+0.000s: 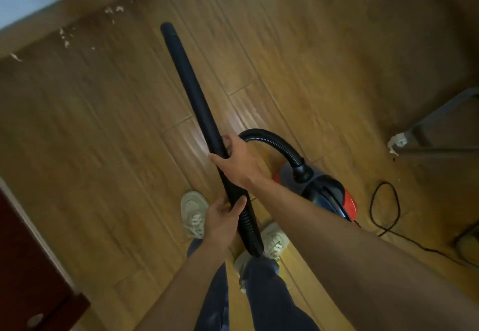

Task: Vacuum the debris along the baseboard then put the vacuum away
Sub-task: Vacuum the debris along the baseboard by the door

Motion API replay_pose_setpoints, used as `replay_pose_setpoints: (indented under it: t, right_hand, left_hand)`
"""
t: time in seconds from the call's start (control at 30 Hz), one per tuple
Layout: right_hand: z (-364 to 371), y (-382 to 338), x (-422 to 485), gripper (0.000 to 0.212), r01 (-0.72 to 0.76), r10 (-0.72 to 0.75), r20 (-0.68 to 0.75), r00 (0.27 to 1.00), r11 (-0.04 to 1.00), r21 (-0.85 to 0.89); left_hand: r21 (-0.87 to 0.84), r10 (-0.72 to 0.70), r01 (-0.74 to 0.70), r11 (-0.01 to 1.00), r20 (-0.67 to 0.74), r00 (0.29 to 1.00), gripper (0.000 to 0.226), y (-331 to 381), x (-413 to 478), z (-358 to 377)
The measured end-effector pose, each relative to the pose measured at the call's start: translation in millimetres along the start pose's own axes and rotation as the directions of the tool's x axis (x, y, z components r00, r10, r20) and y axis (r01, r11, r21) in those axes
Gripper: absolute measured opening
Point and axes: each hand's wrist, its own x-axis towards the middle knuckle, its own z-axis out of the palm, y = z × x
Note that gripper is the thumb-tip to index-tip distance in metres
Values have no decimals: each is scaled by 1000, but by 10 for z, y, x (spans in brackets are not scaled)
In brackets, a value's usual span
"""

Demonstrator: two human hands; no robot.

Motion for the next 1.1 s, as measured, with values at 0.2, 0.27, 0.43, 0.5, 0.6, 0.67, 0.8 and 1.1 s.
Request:
replay_pose_setpoints:
  t: [0.2,0.27,0.43,0.5,0.6,0.67,0.8,1.1]
  right_hand:
    - [191,-504,341,36,-15,19,33,999,995,-94]
    - [311,-648,463,35,-2,9,45,999,990,-138]
    - [590,-1053,707,38,45,-20,108,994,971,-235]
    - [707,-1231,792,44,56,-17,149,989,963,-263]
    - [868,-1476,910,54,90,-31,194,981,949,-302]
    - [975,-1624,986,51,130,-55,231,971,937,-324]
    - [1111,-1861,1152,42,177,-70,277,958,907,-382]
    - [1246,-2197,1644,38,247,-28,389,921,812,-528]
  left_hand:
    - [-73,29,-30,997,-20,999,6,334,167,-363]
    - [-117,40,-44,992,-32,999,7,430,240,-477]
    - [-270,41,-64,961,-92,995,12,657,354,-731]
    - [-315,45,-80,946,-116,992,12,762,398,-839]
    - [-369,51,-112,923,-171,984,15,936,473,-969]
    - [-411,40,-114,905,-183,982,15,1047,536,-1055]
    - [-472,31,-135,871,-223,974,17,1271,636,-1197]
    - [-488,7,-188,852,-348,937,22,1664,842,-1404]
